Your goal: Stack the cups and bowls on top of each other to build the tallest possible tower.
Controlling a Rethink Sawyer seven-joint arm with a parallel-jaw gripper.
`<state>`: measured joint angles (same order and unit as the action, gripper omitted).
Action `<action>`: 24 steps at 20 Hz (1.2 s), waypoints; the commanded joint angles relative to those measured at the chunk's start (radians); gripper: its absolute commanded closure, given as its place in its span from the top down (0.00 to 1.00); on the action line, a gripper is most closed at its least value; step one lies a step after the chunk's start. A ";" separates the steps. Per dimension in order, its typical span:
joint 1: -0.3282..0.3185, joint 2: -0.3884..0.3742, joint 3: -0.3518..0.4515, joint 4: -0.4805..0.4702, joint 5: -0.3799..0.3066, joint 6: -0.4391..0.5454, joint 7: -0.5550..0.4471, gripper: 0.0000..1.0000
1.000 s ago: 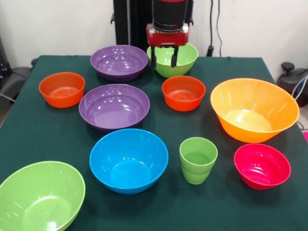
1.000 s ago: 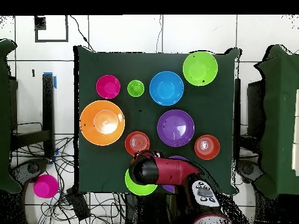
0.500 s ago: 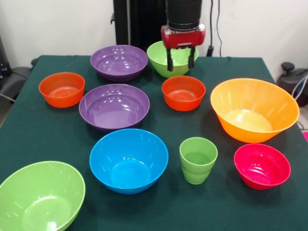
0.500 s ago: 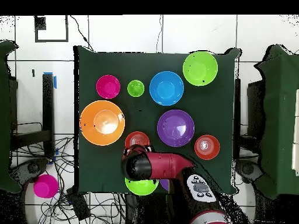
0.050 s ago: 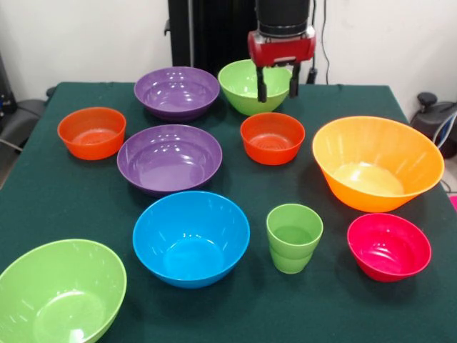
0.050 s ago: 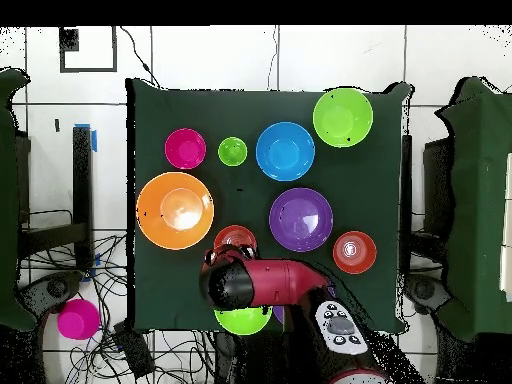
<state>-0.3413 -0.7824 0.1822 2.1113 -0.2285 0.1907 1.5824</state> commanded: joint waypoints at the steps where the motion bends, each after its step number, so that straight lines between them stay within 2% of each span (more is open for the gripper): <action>1: 0.031 -0.078 0.098 0.088 0.035 0.111 0.118 1.00; 5: 0.034 -0.065 0.114 0.099 0.054 0.079 0.144 1.00; 14: 0.061 -0.063 0.093 0.124 0.074 0.027 0.172 1.00; 24: 0.056 -0.045 0.085 0.111 0.069 0.039 0.163 1.00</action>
<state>-0.2925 -0.8597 0.1939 2.1905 -0.1888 0.1952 1.6019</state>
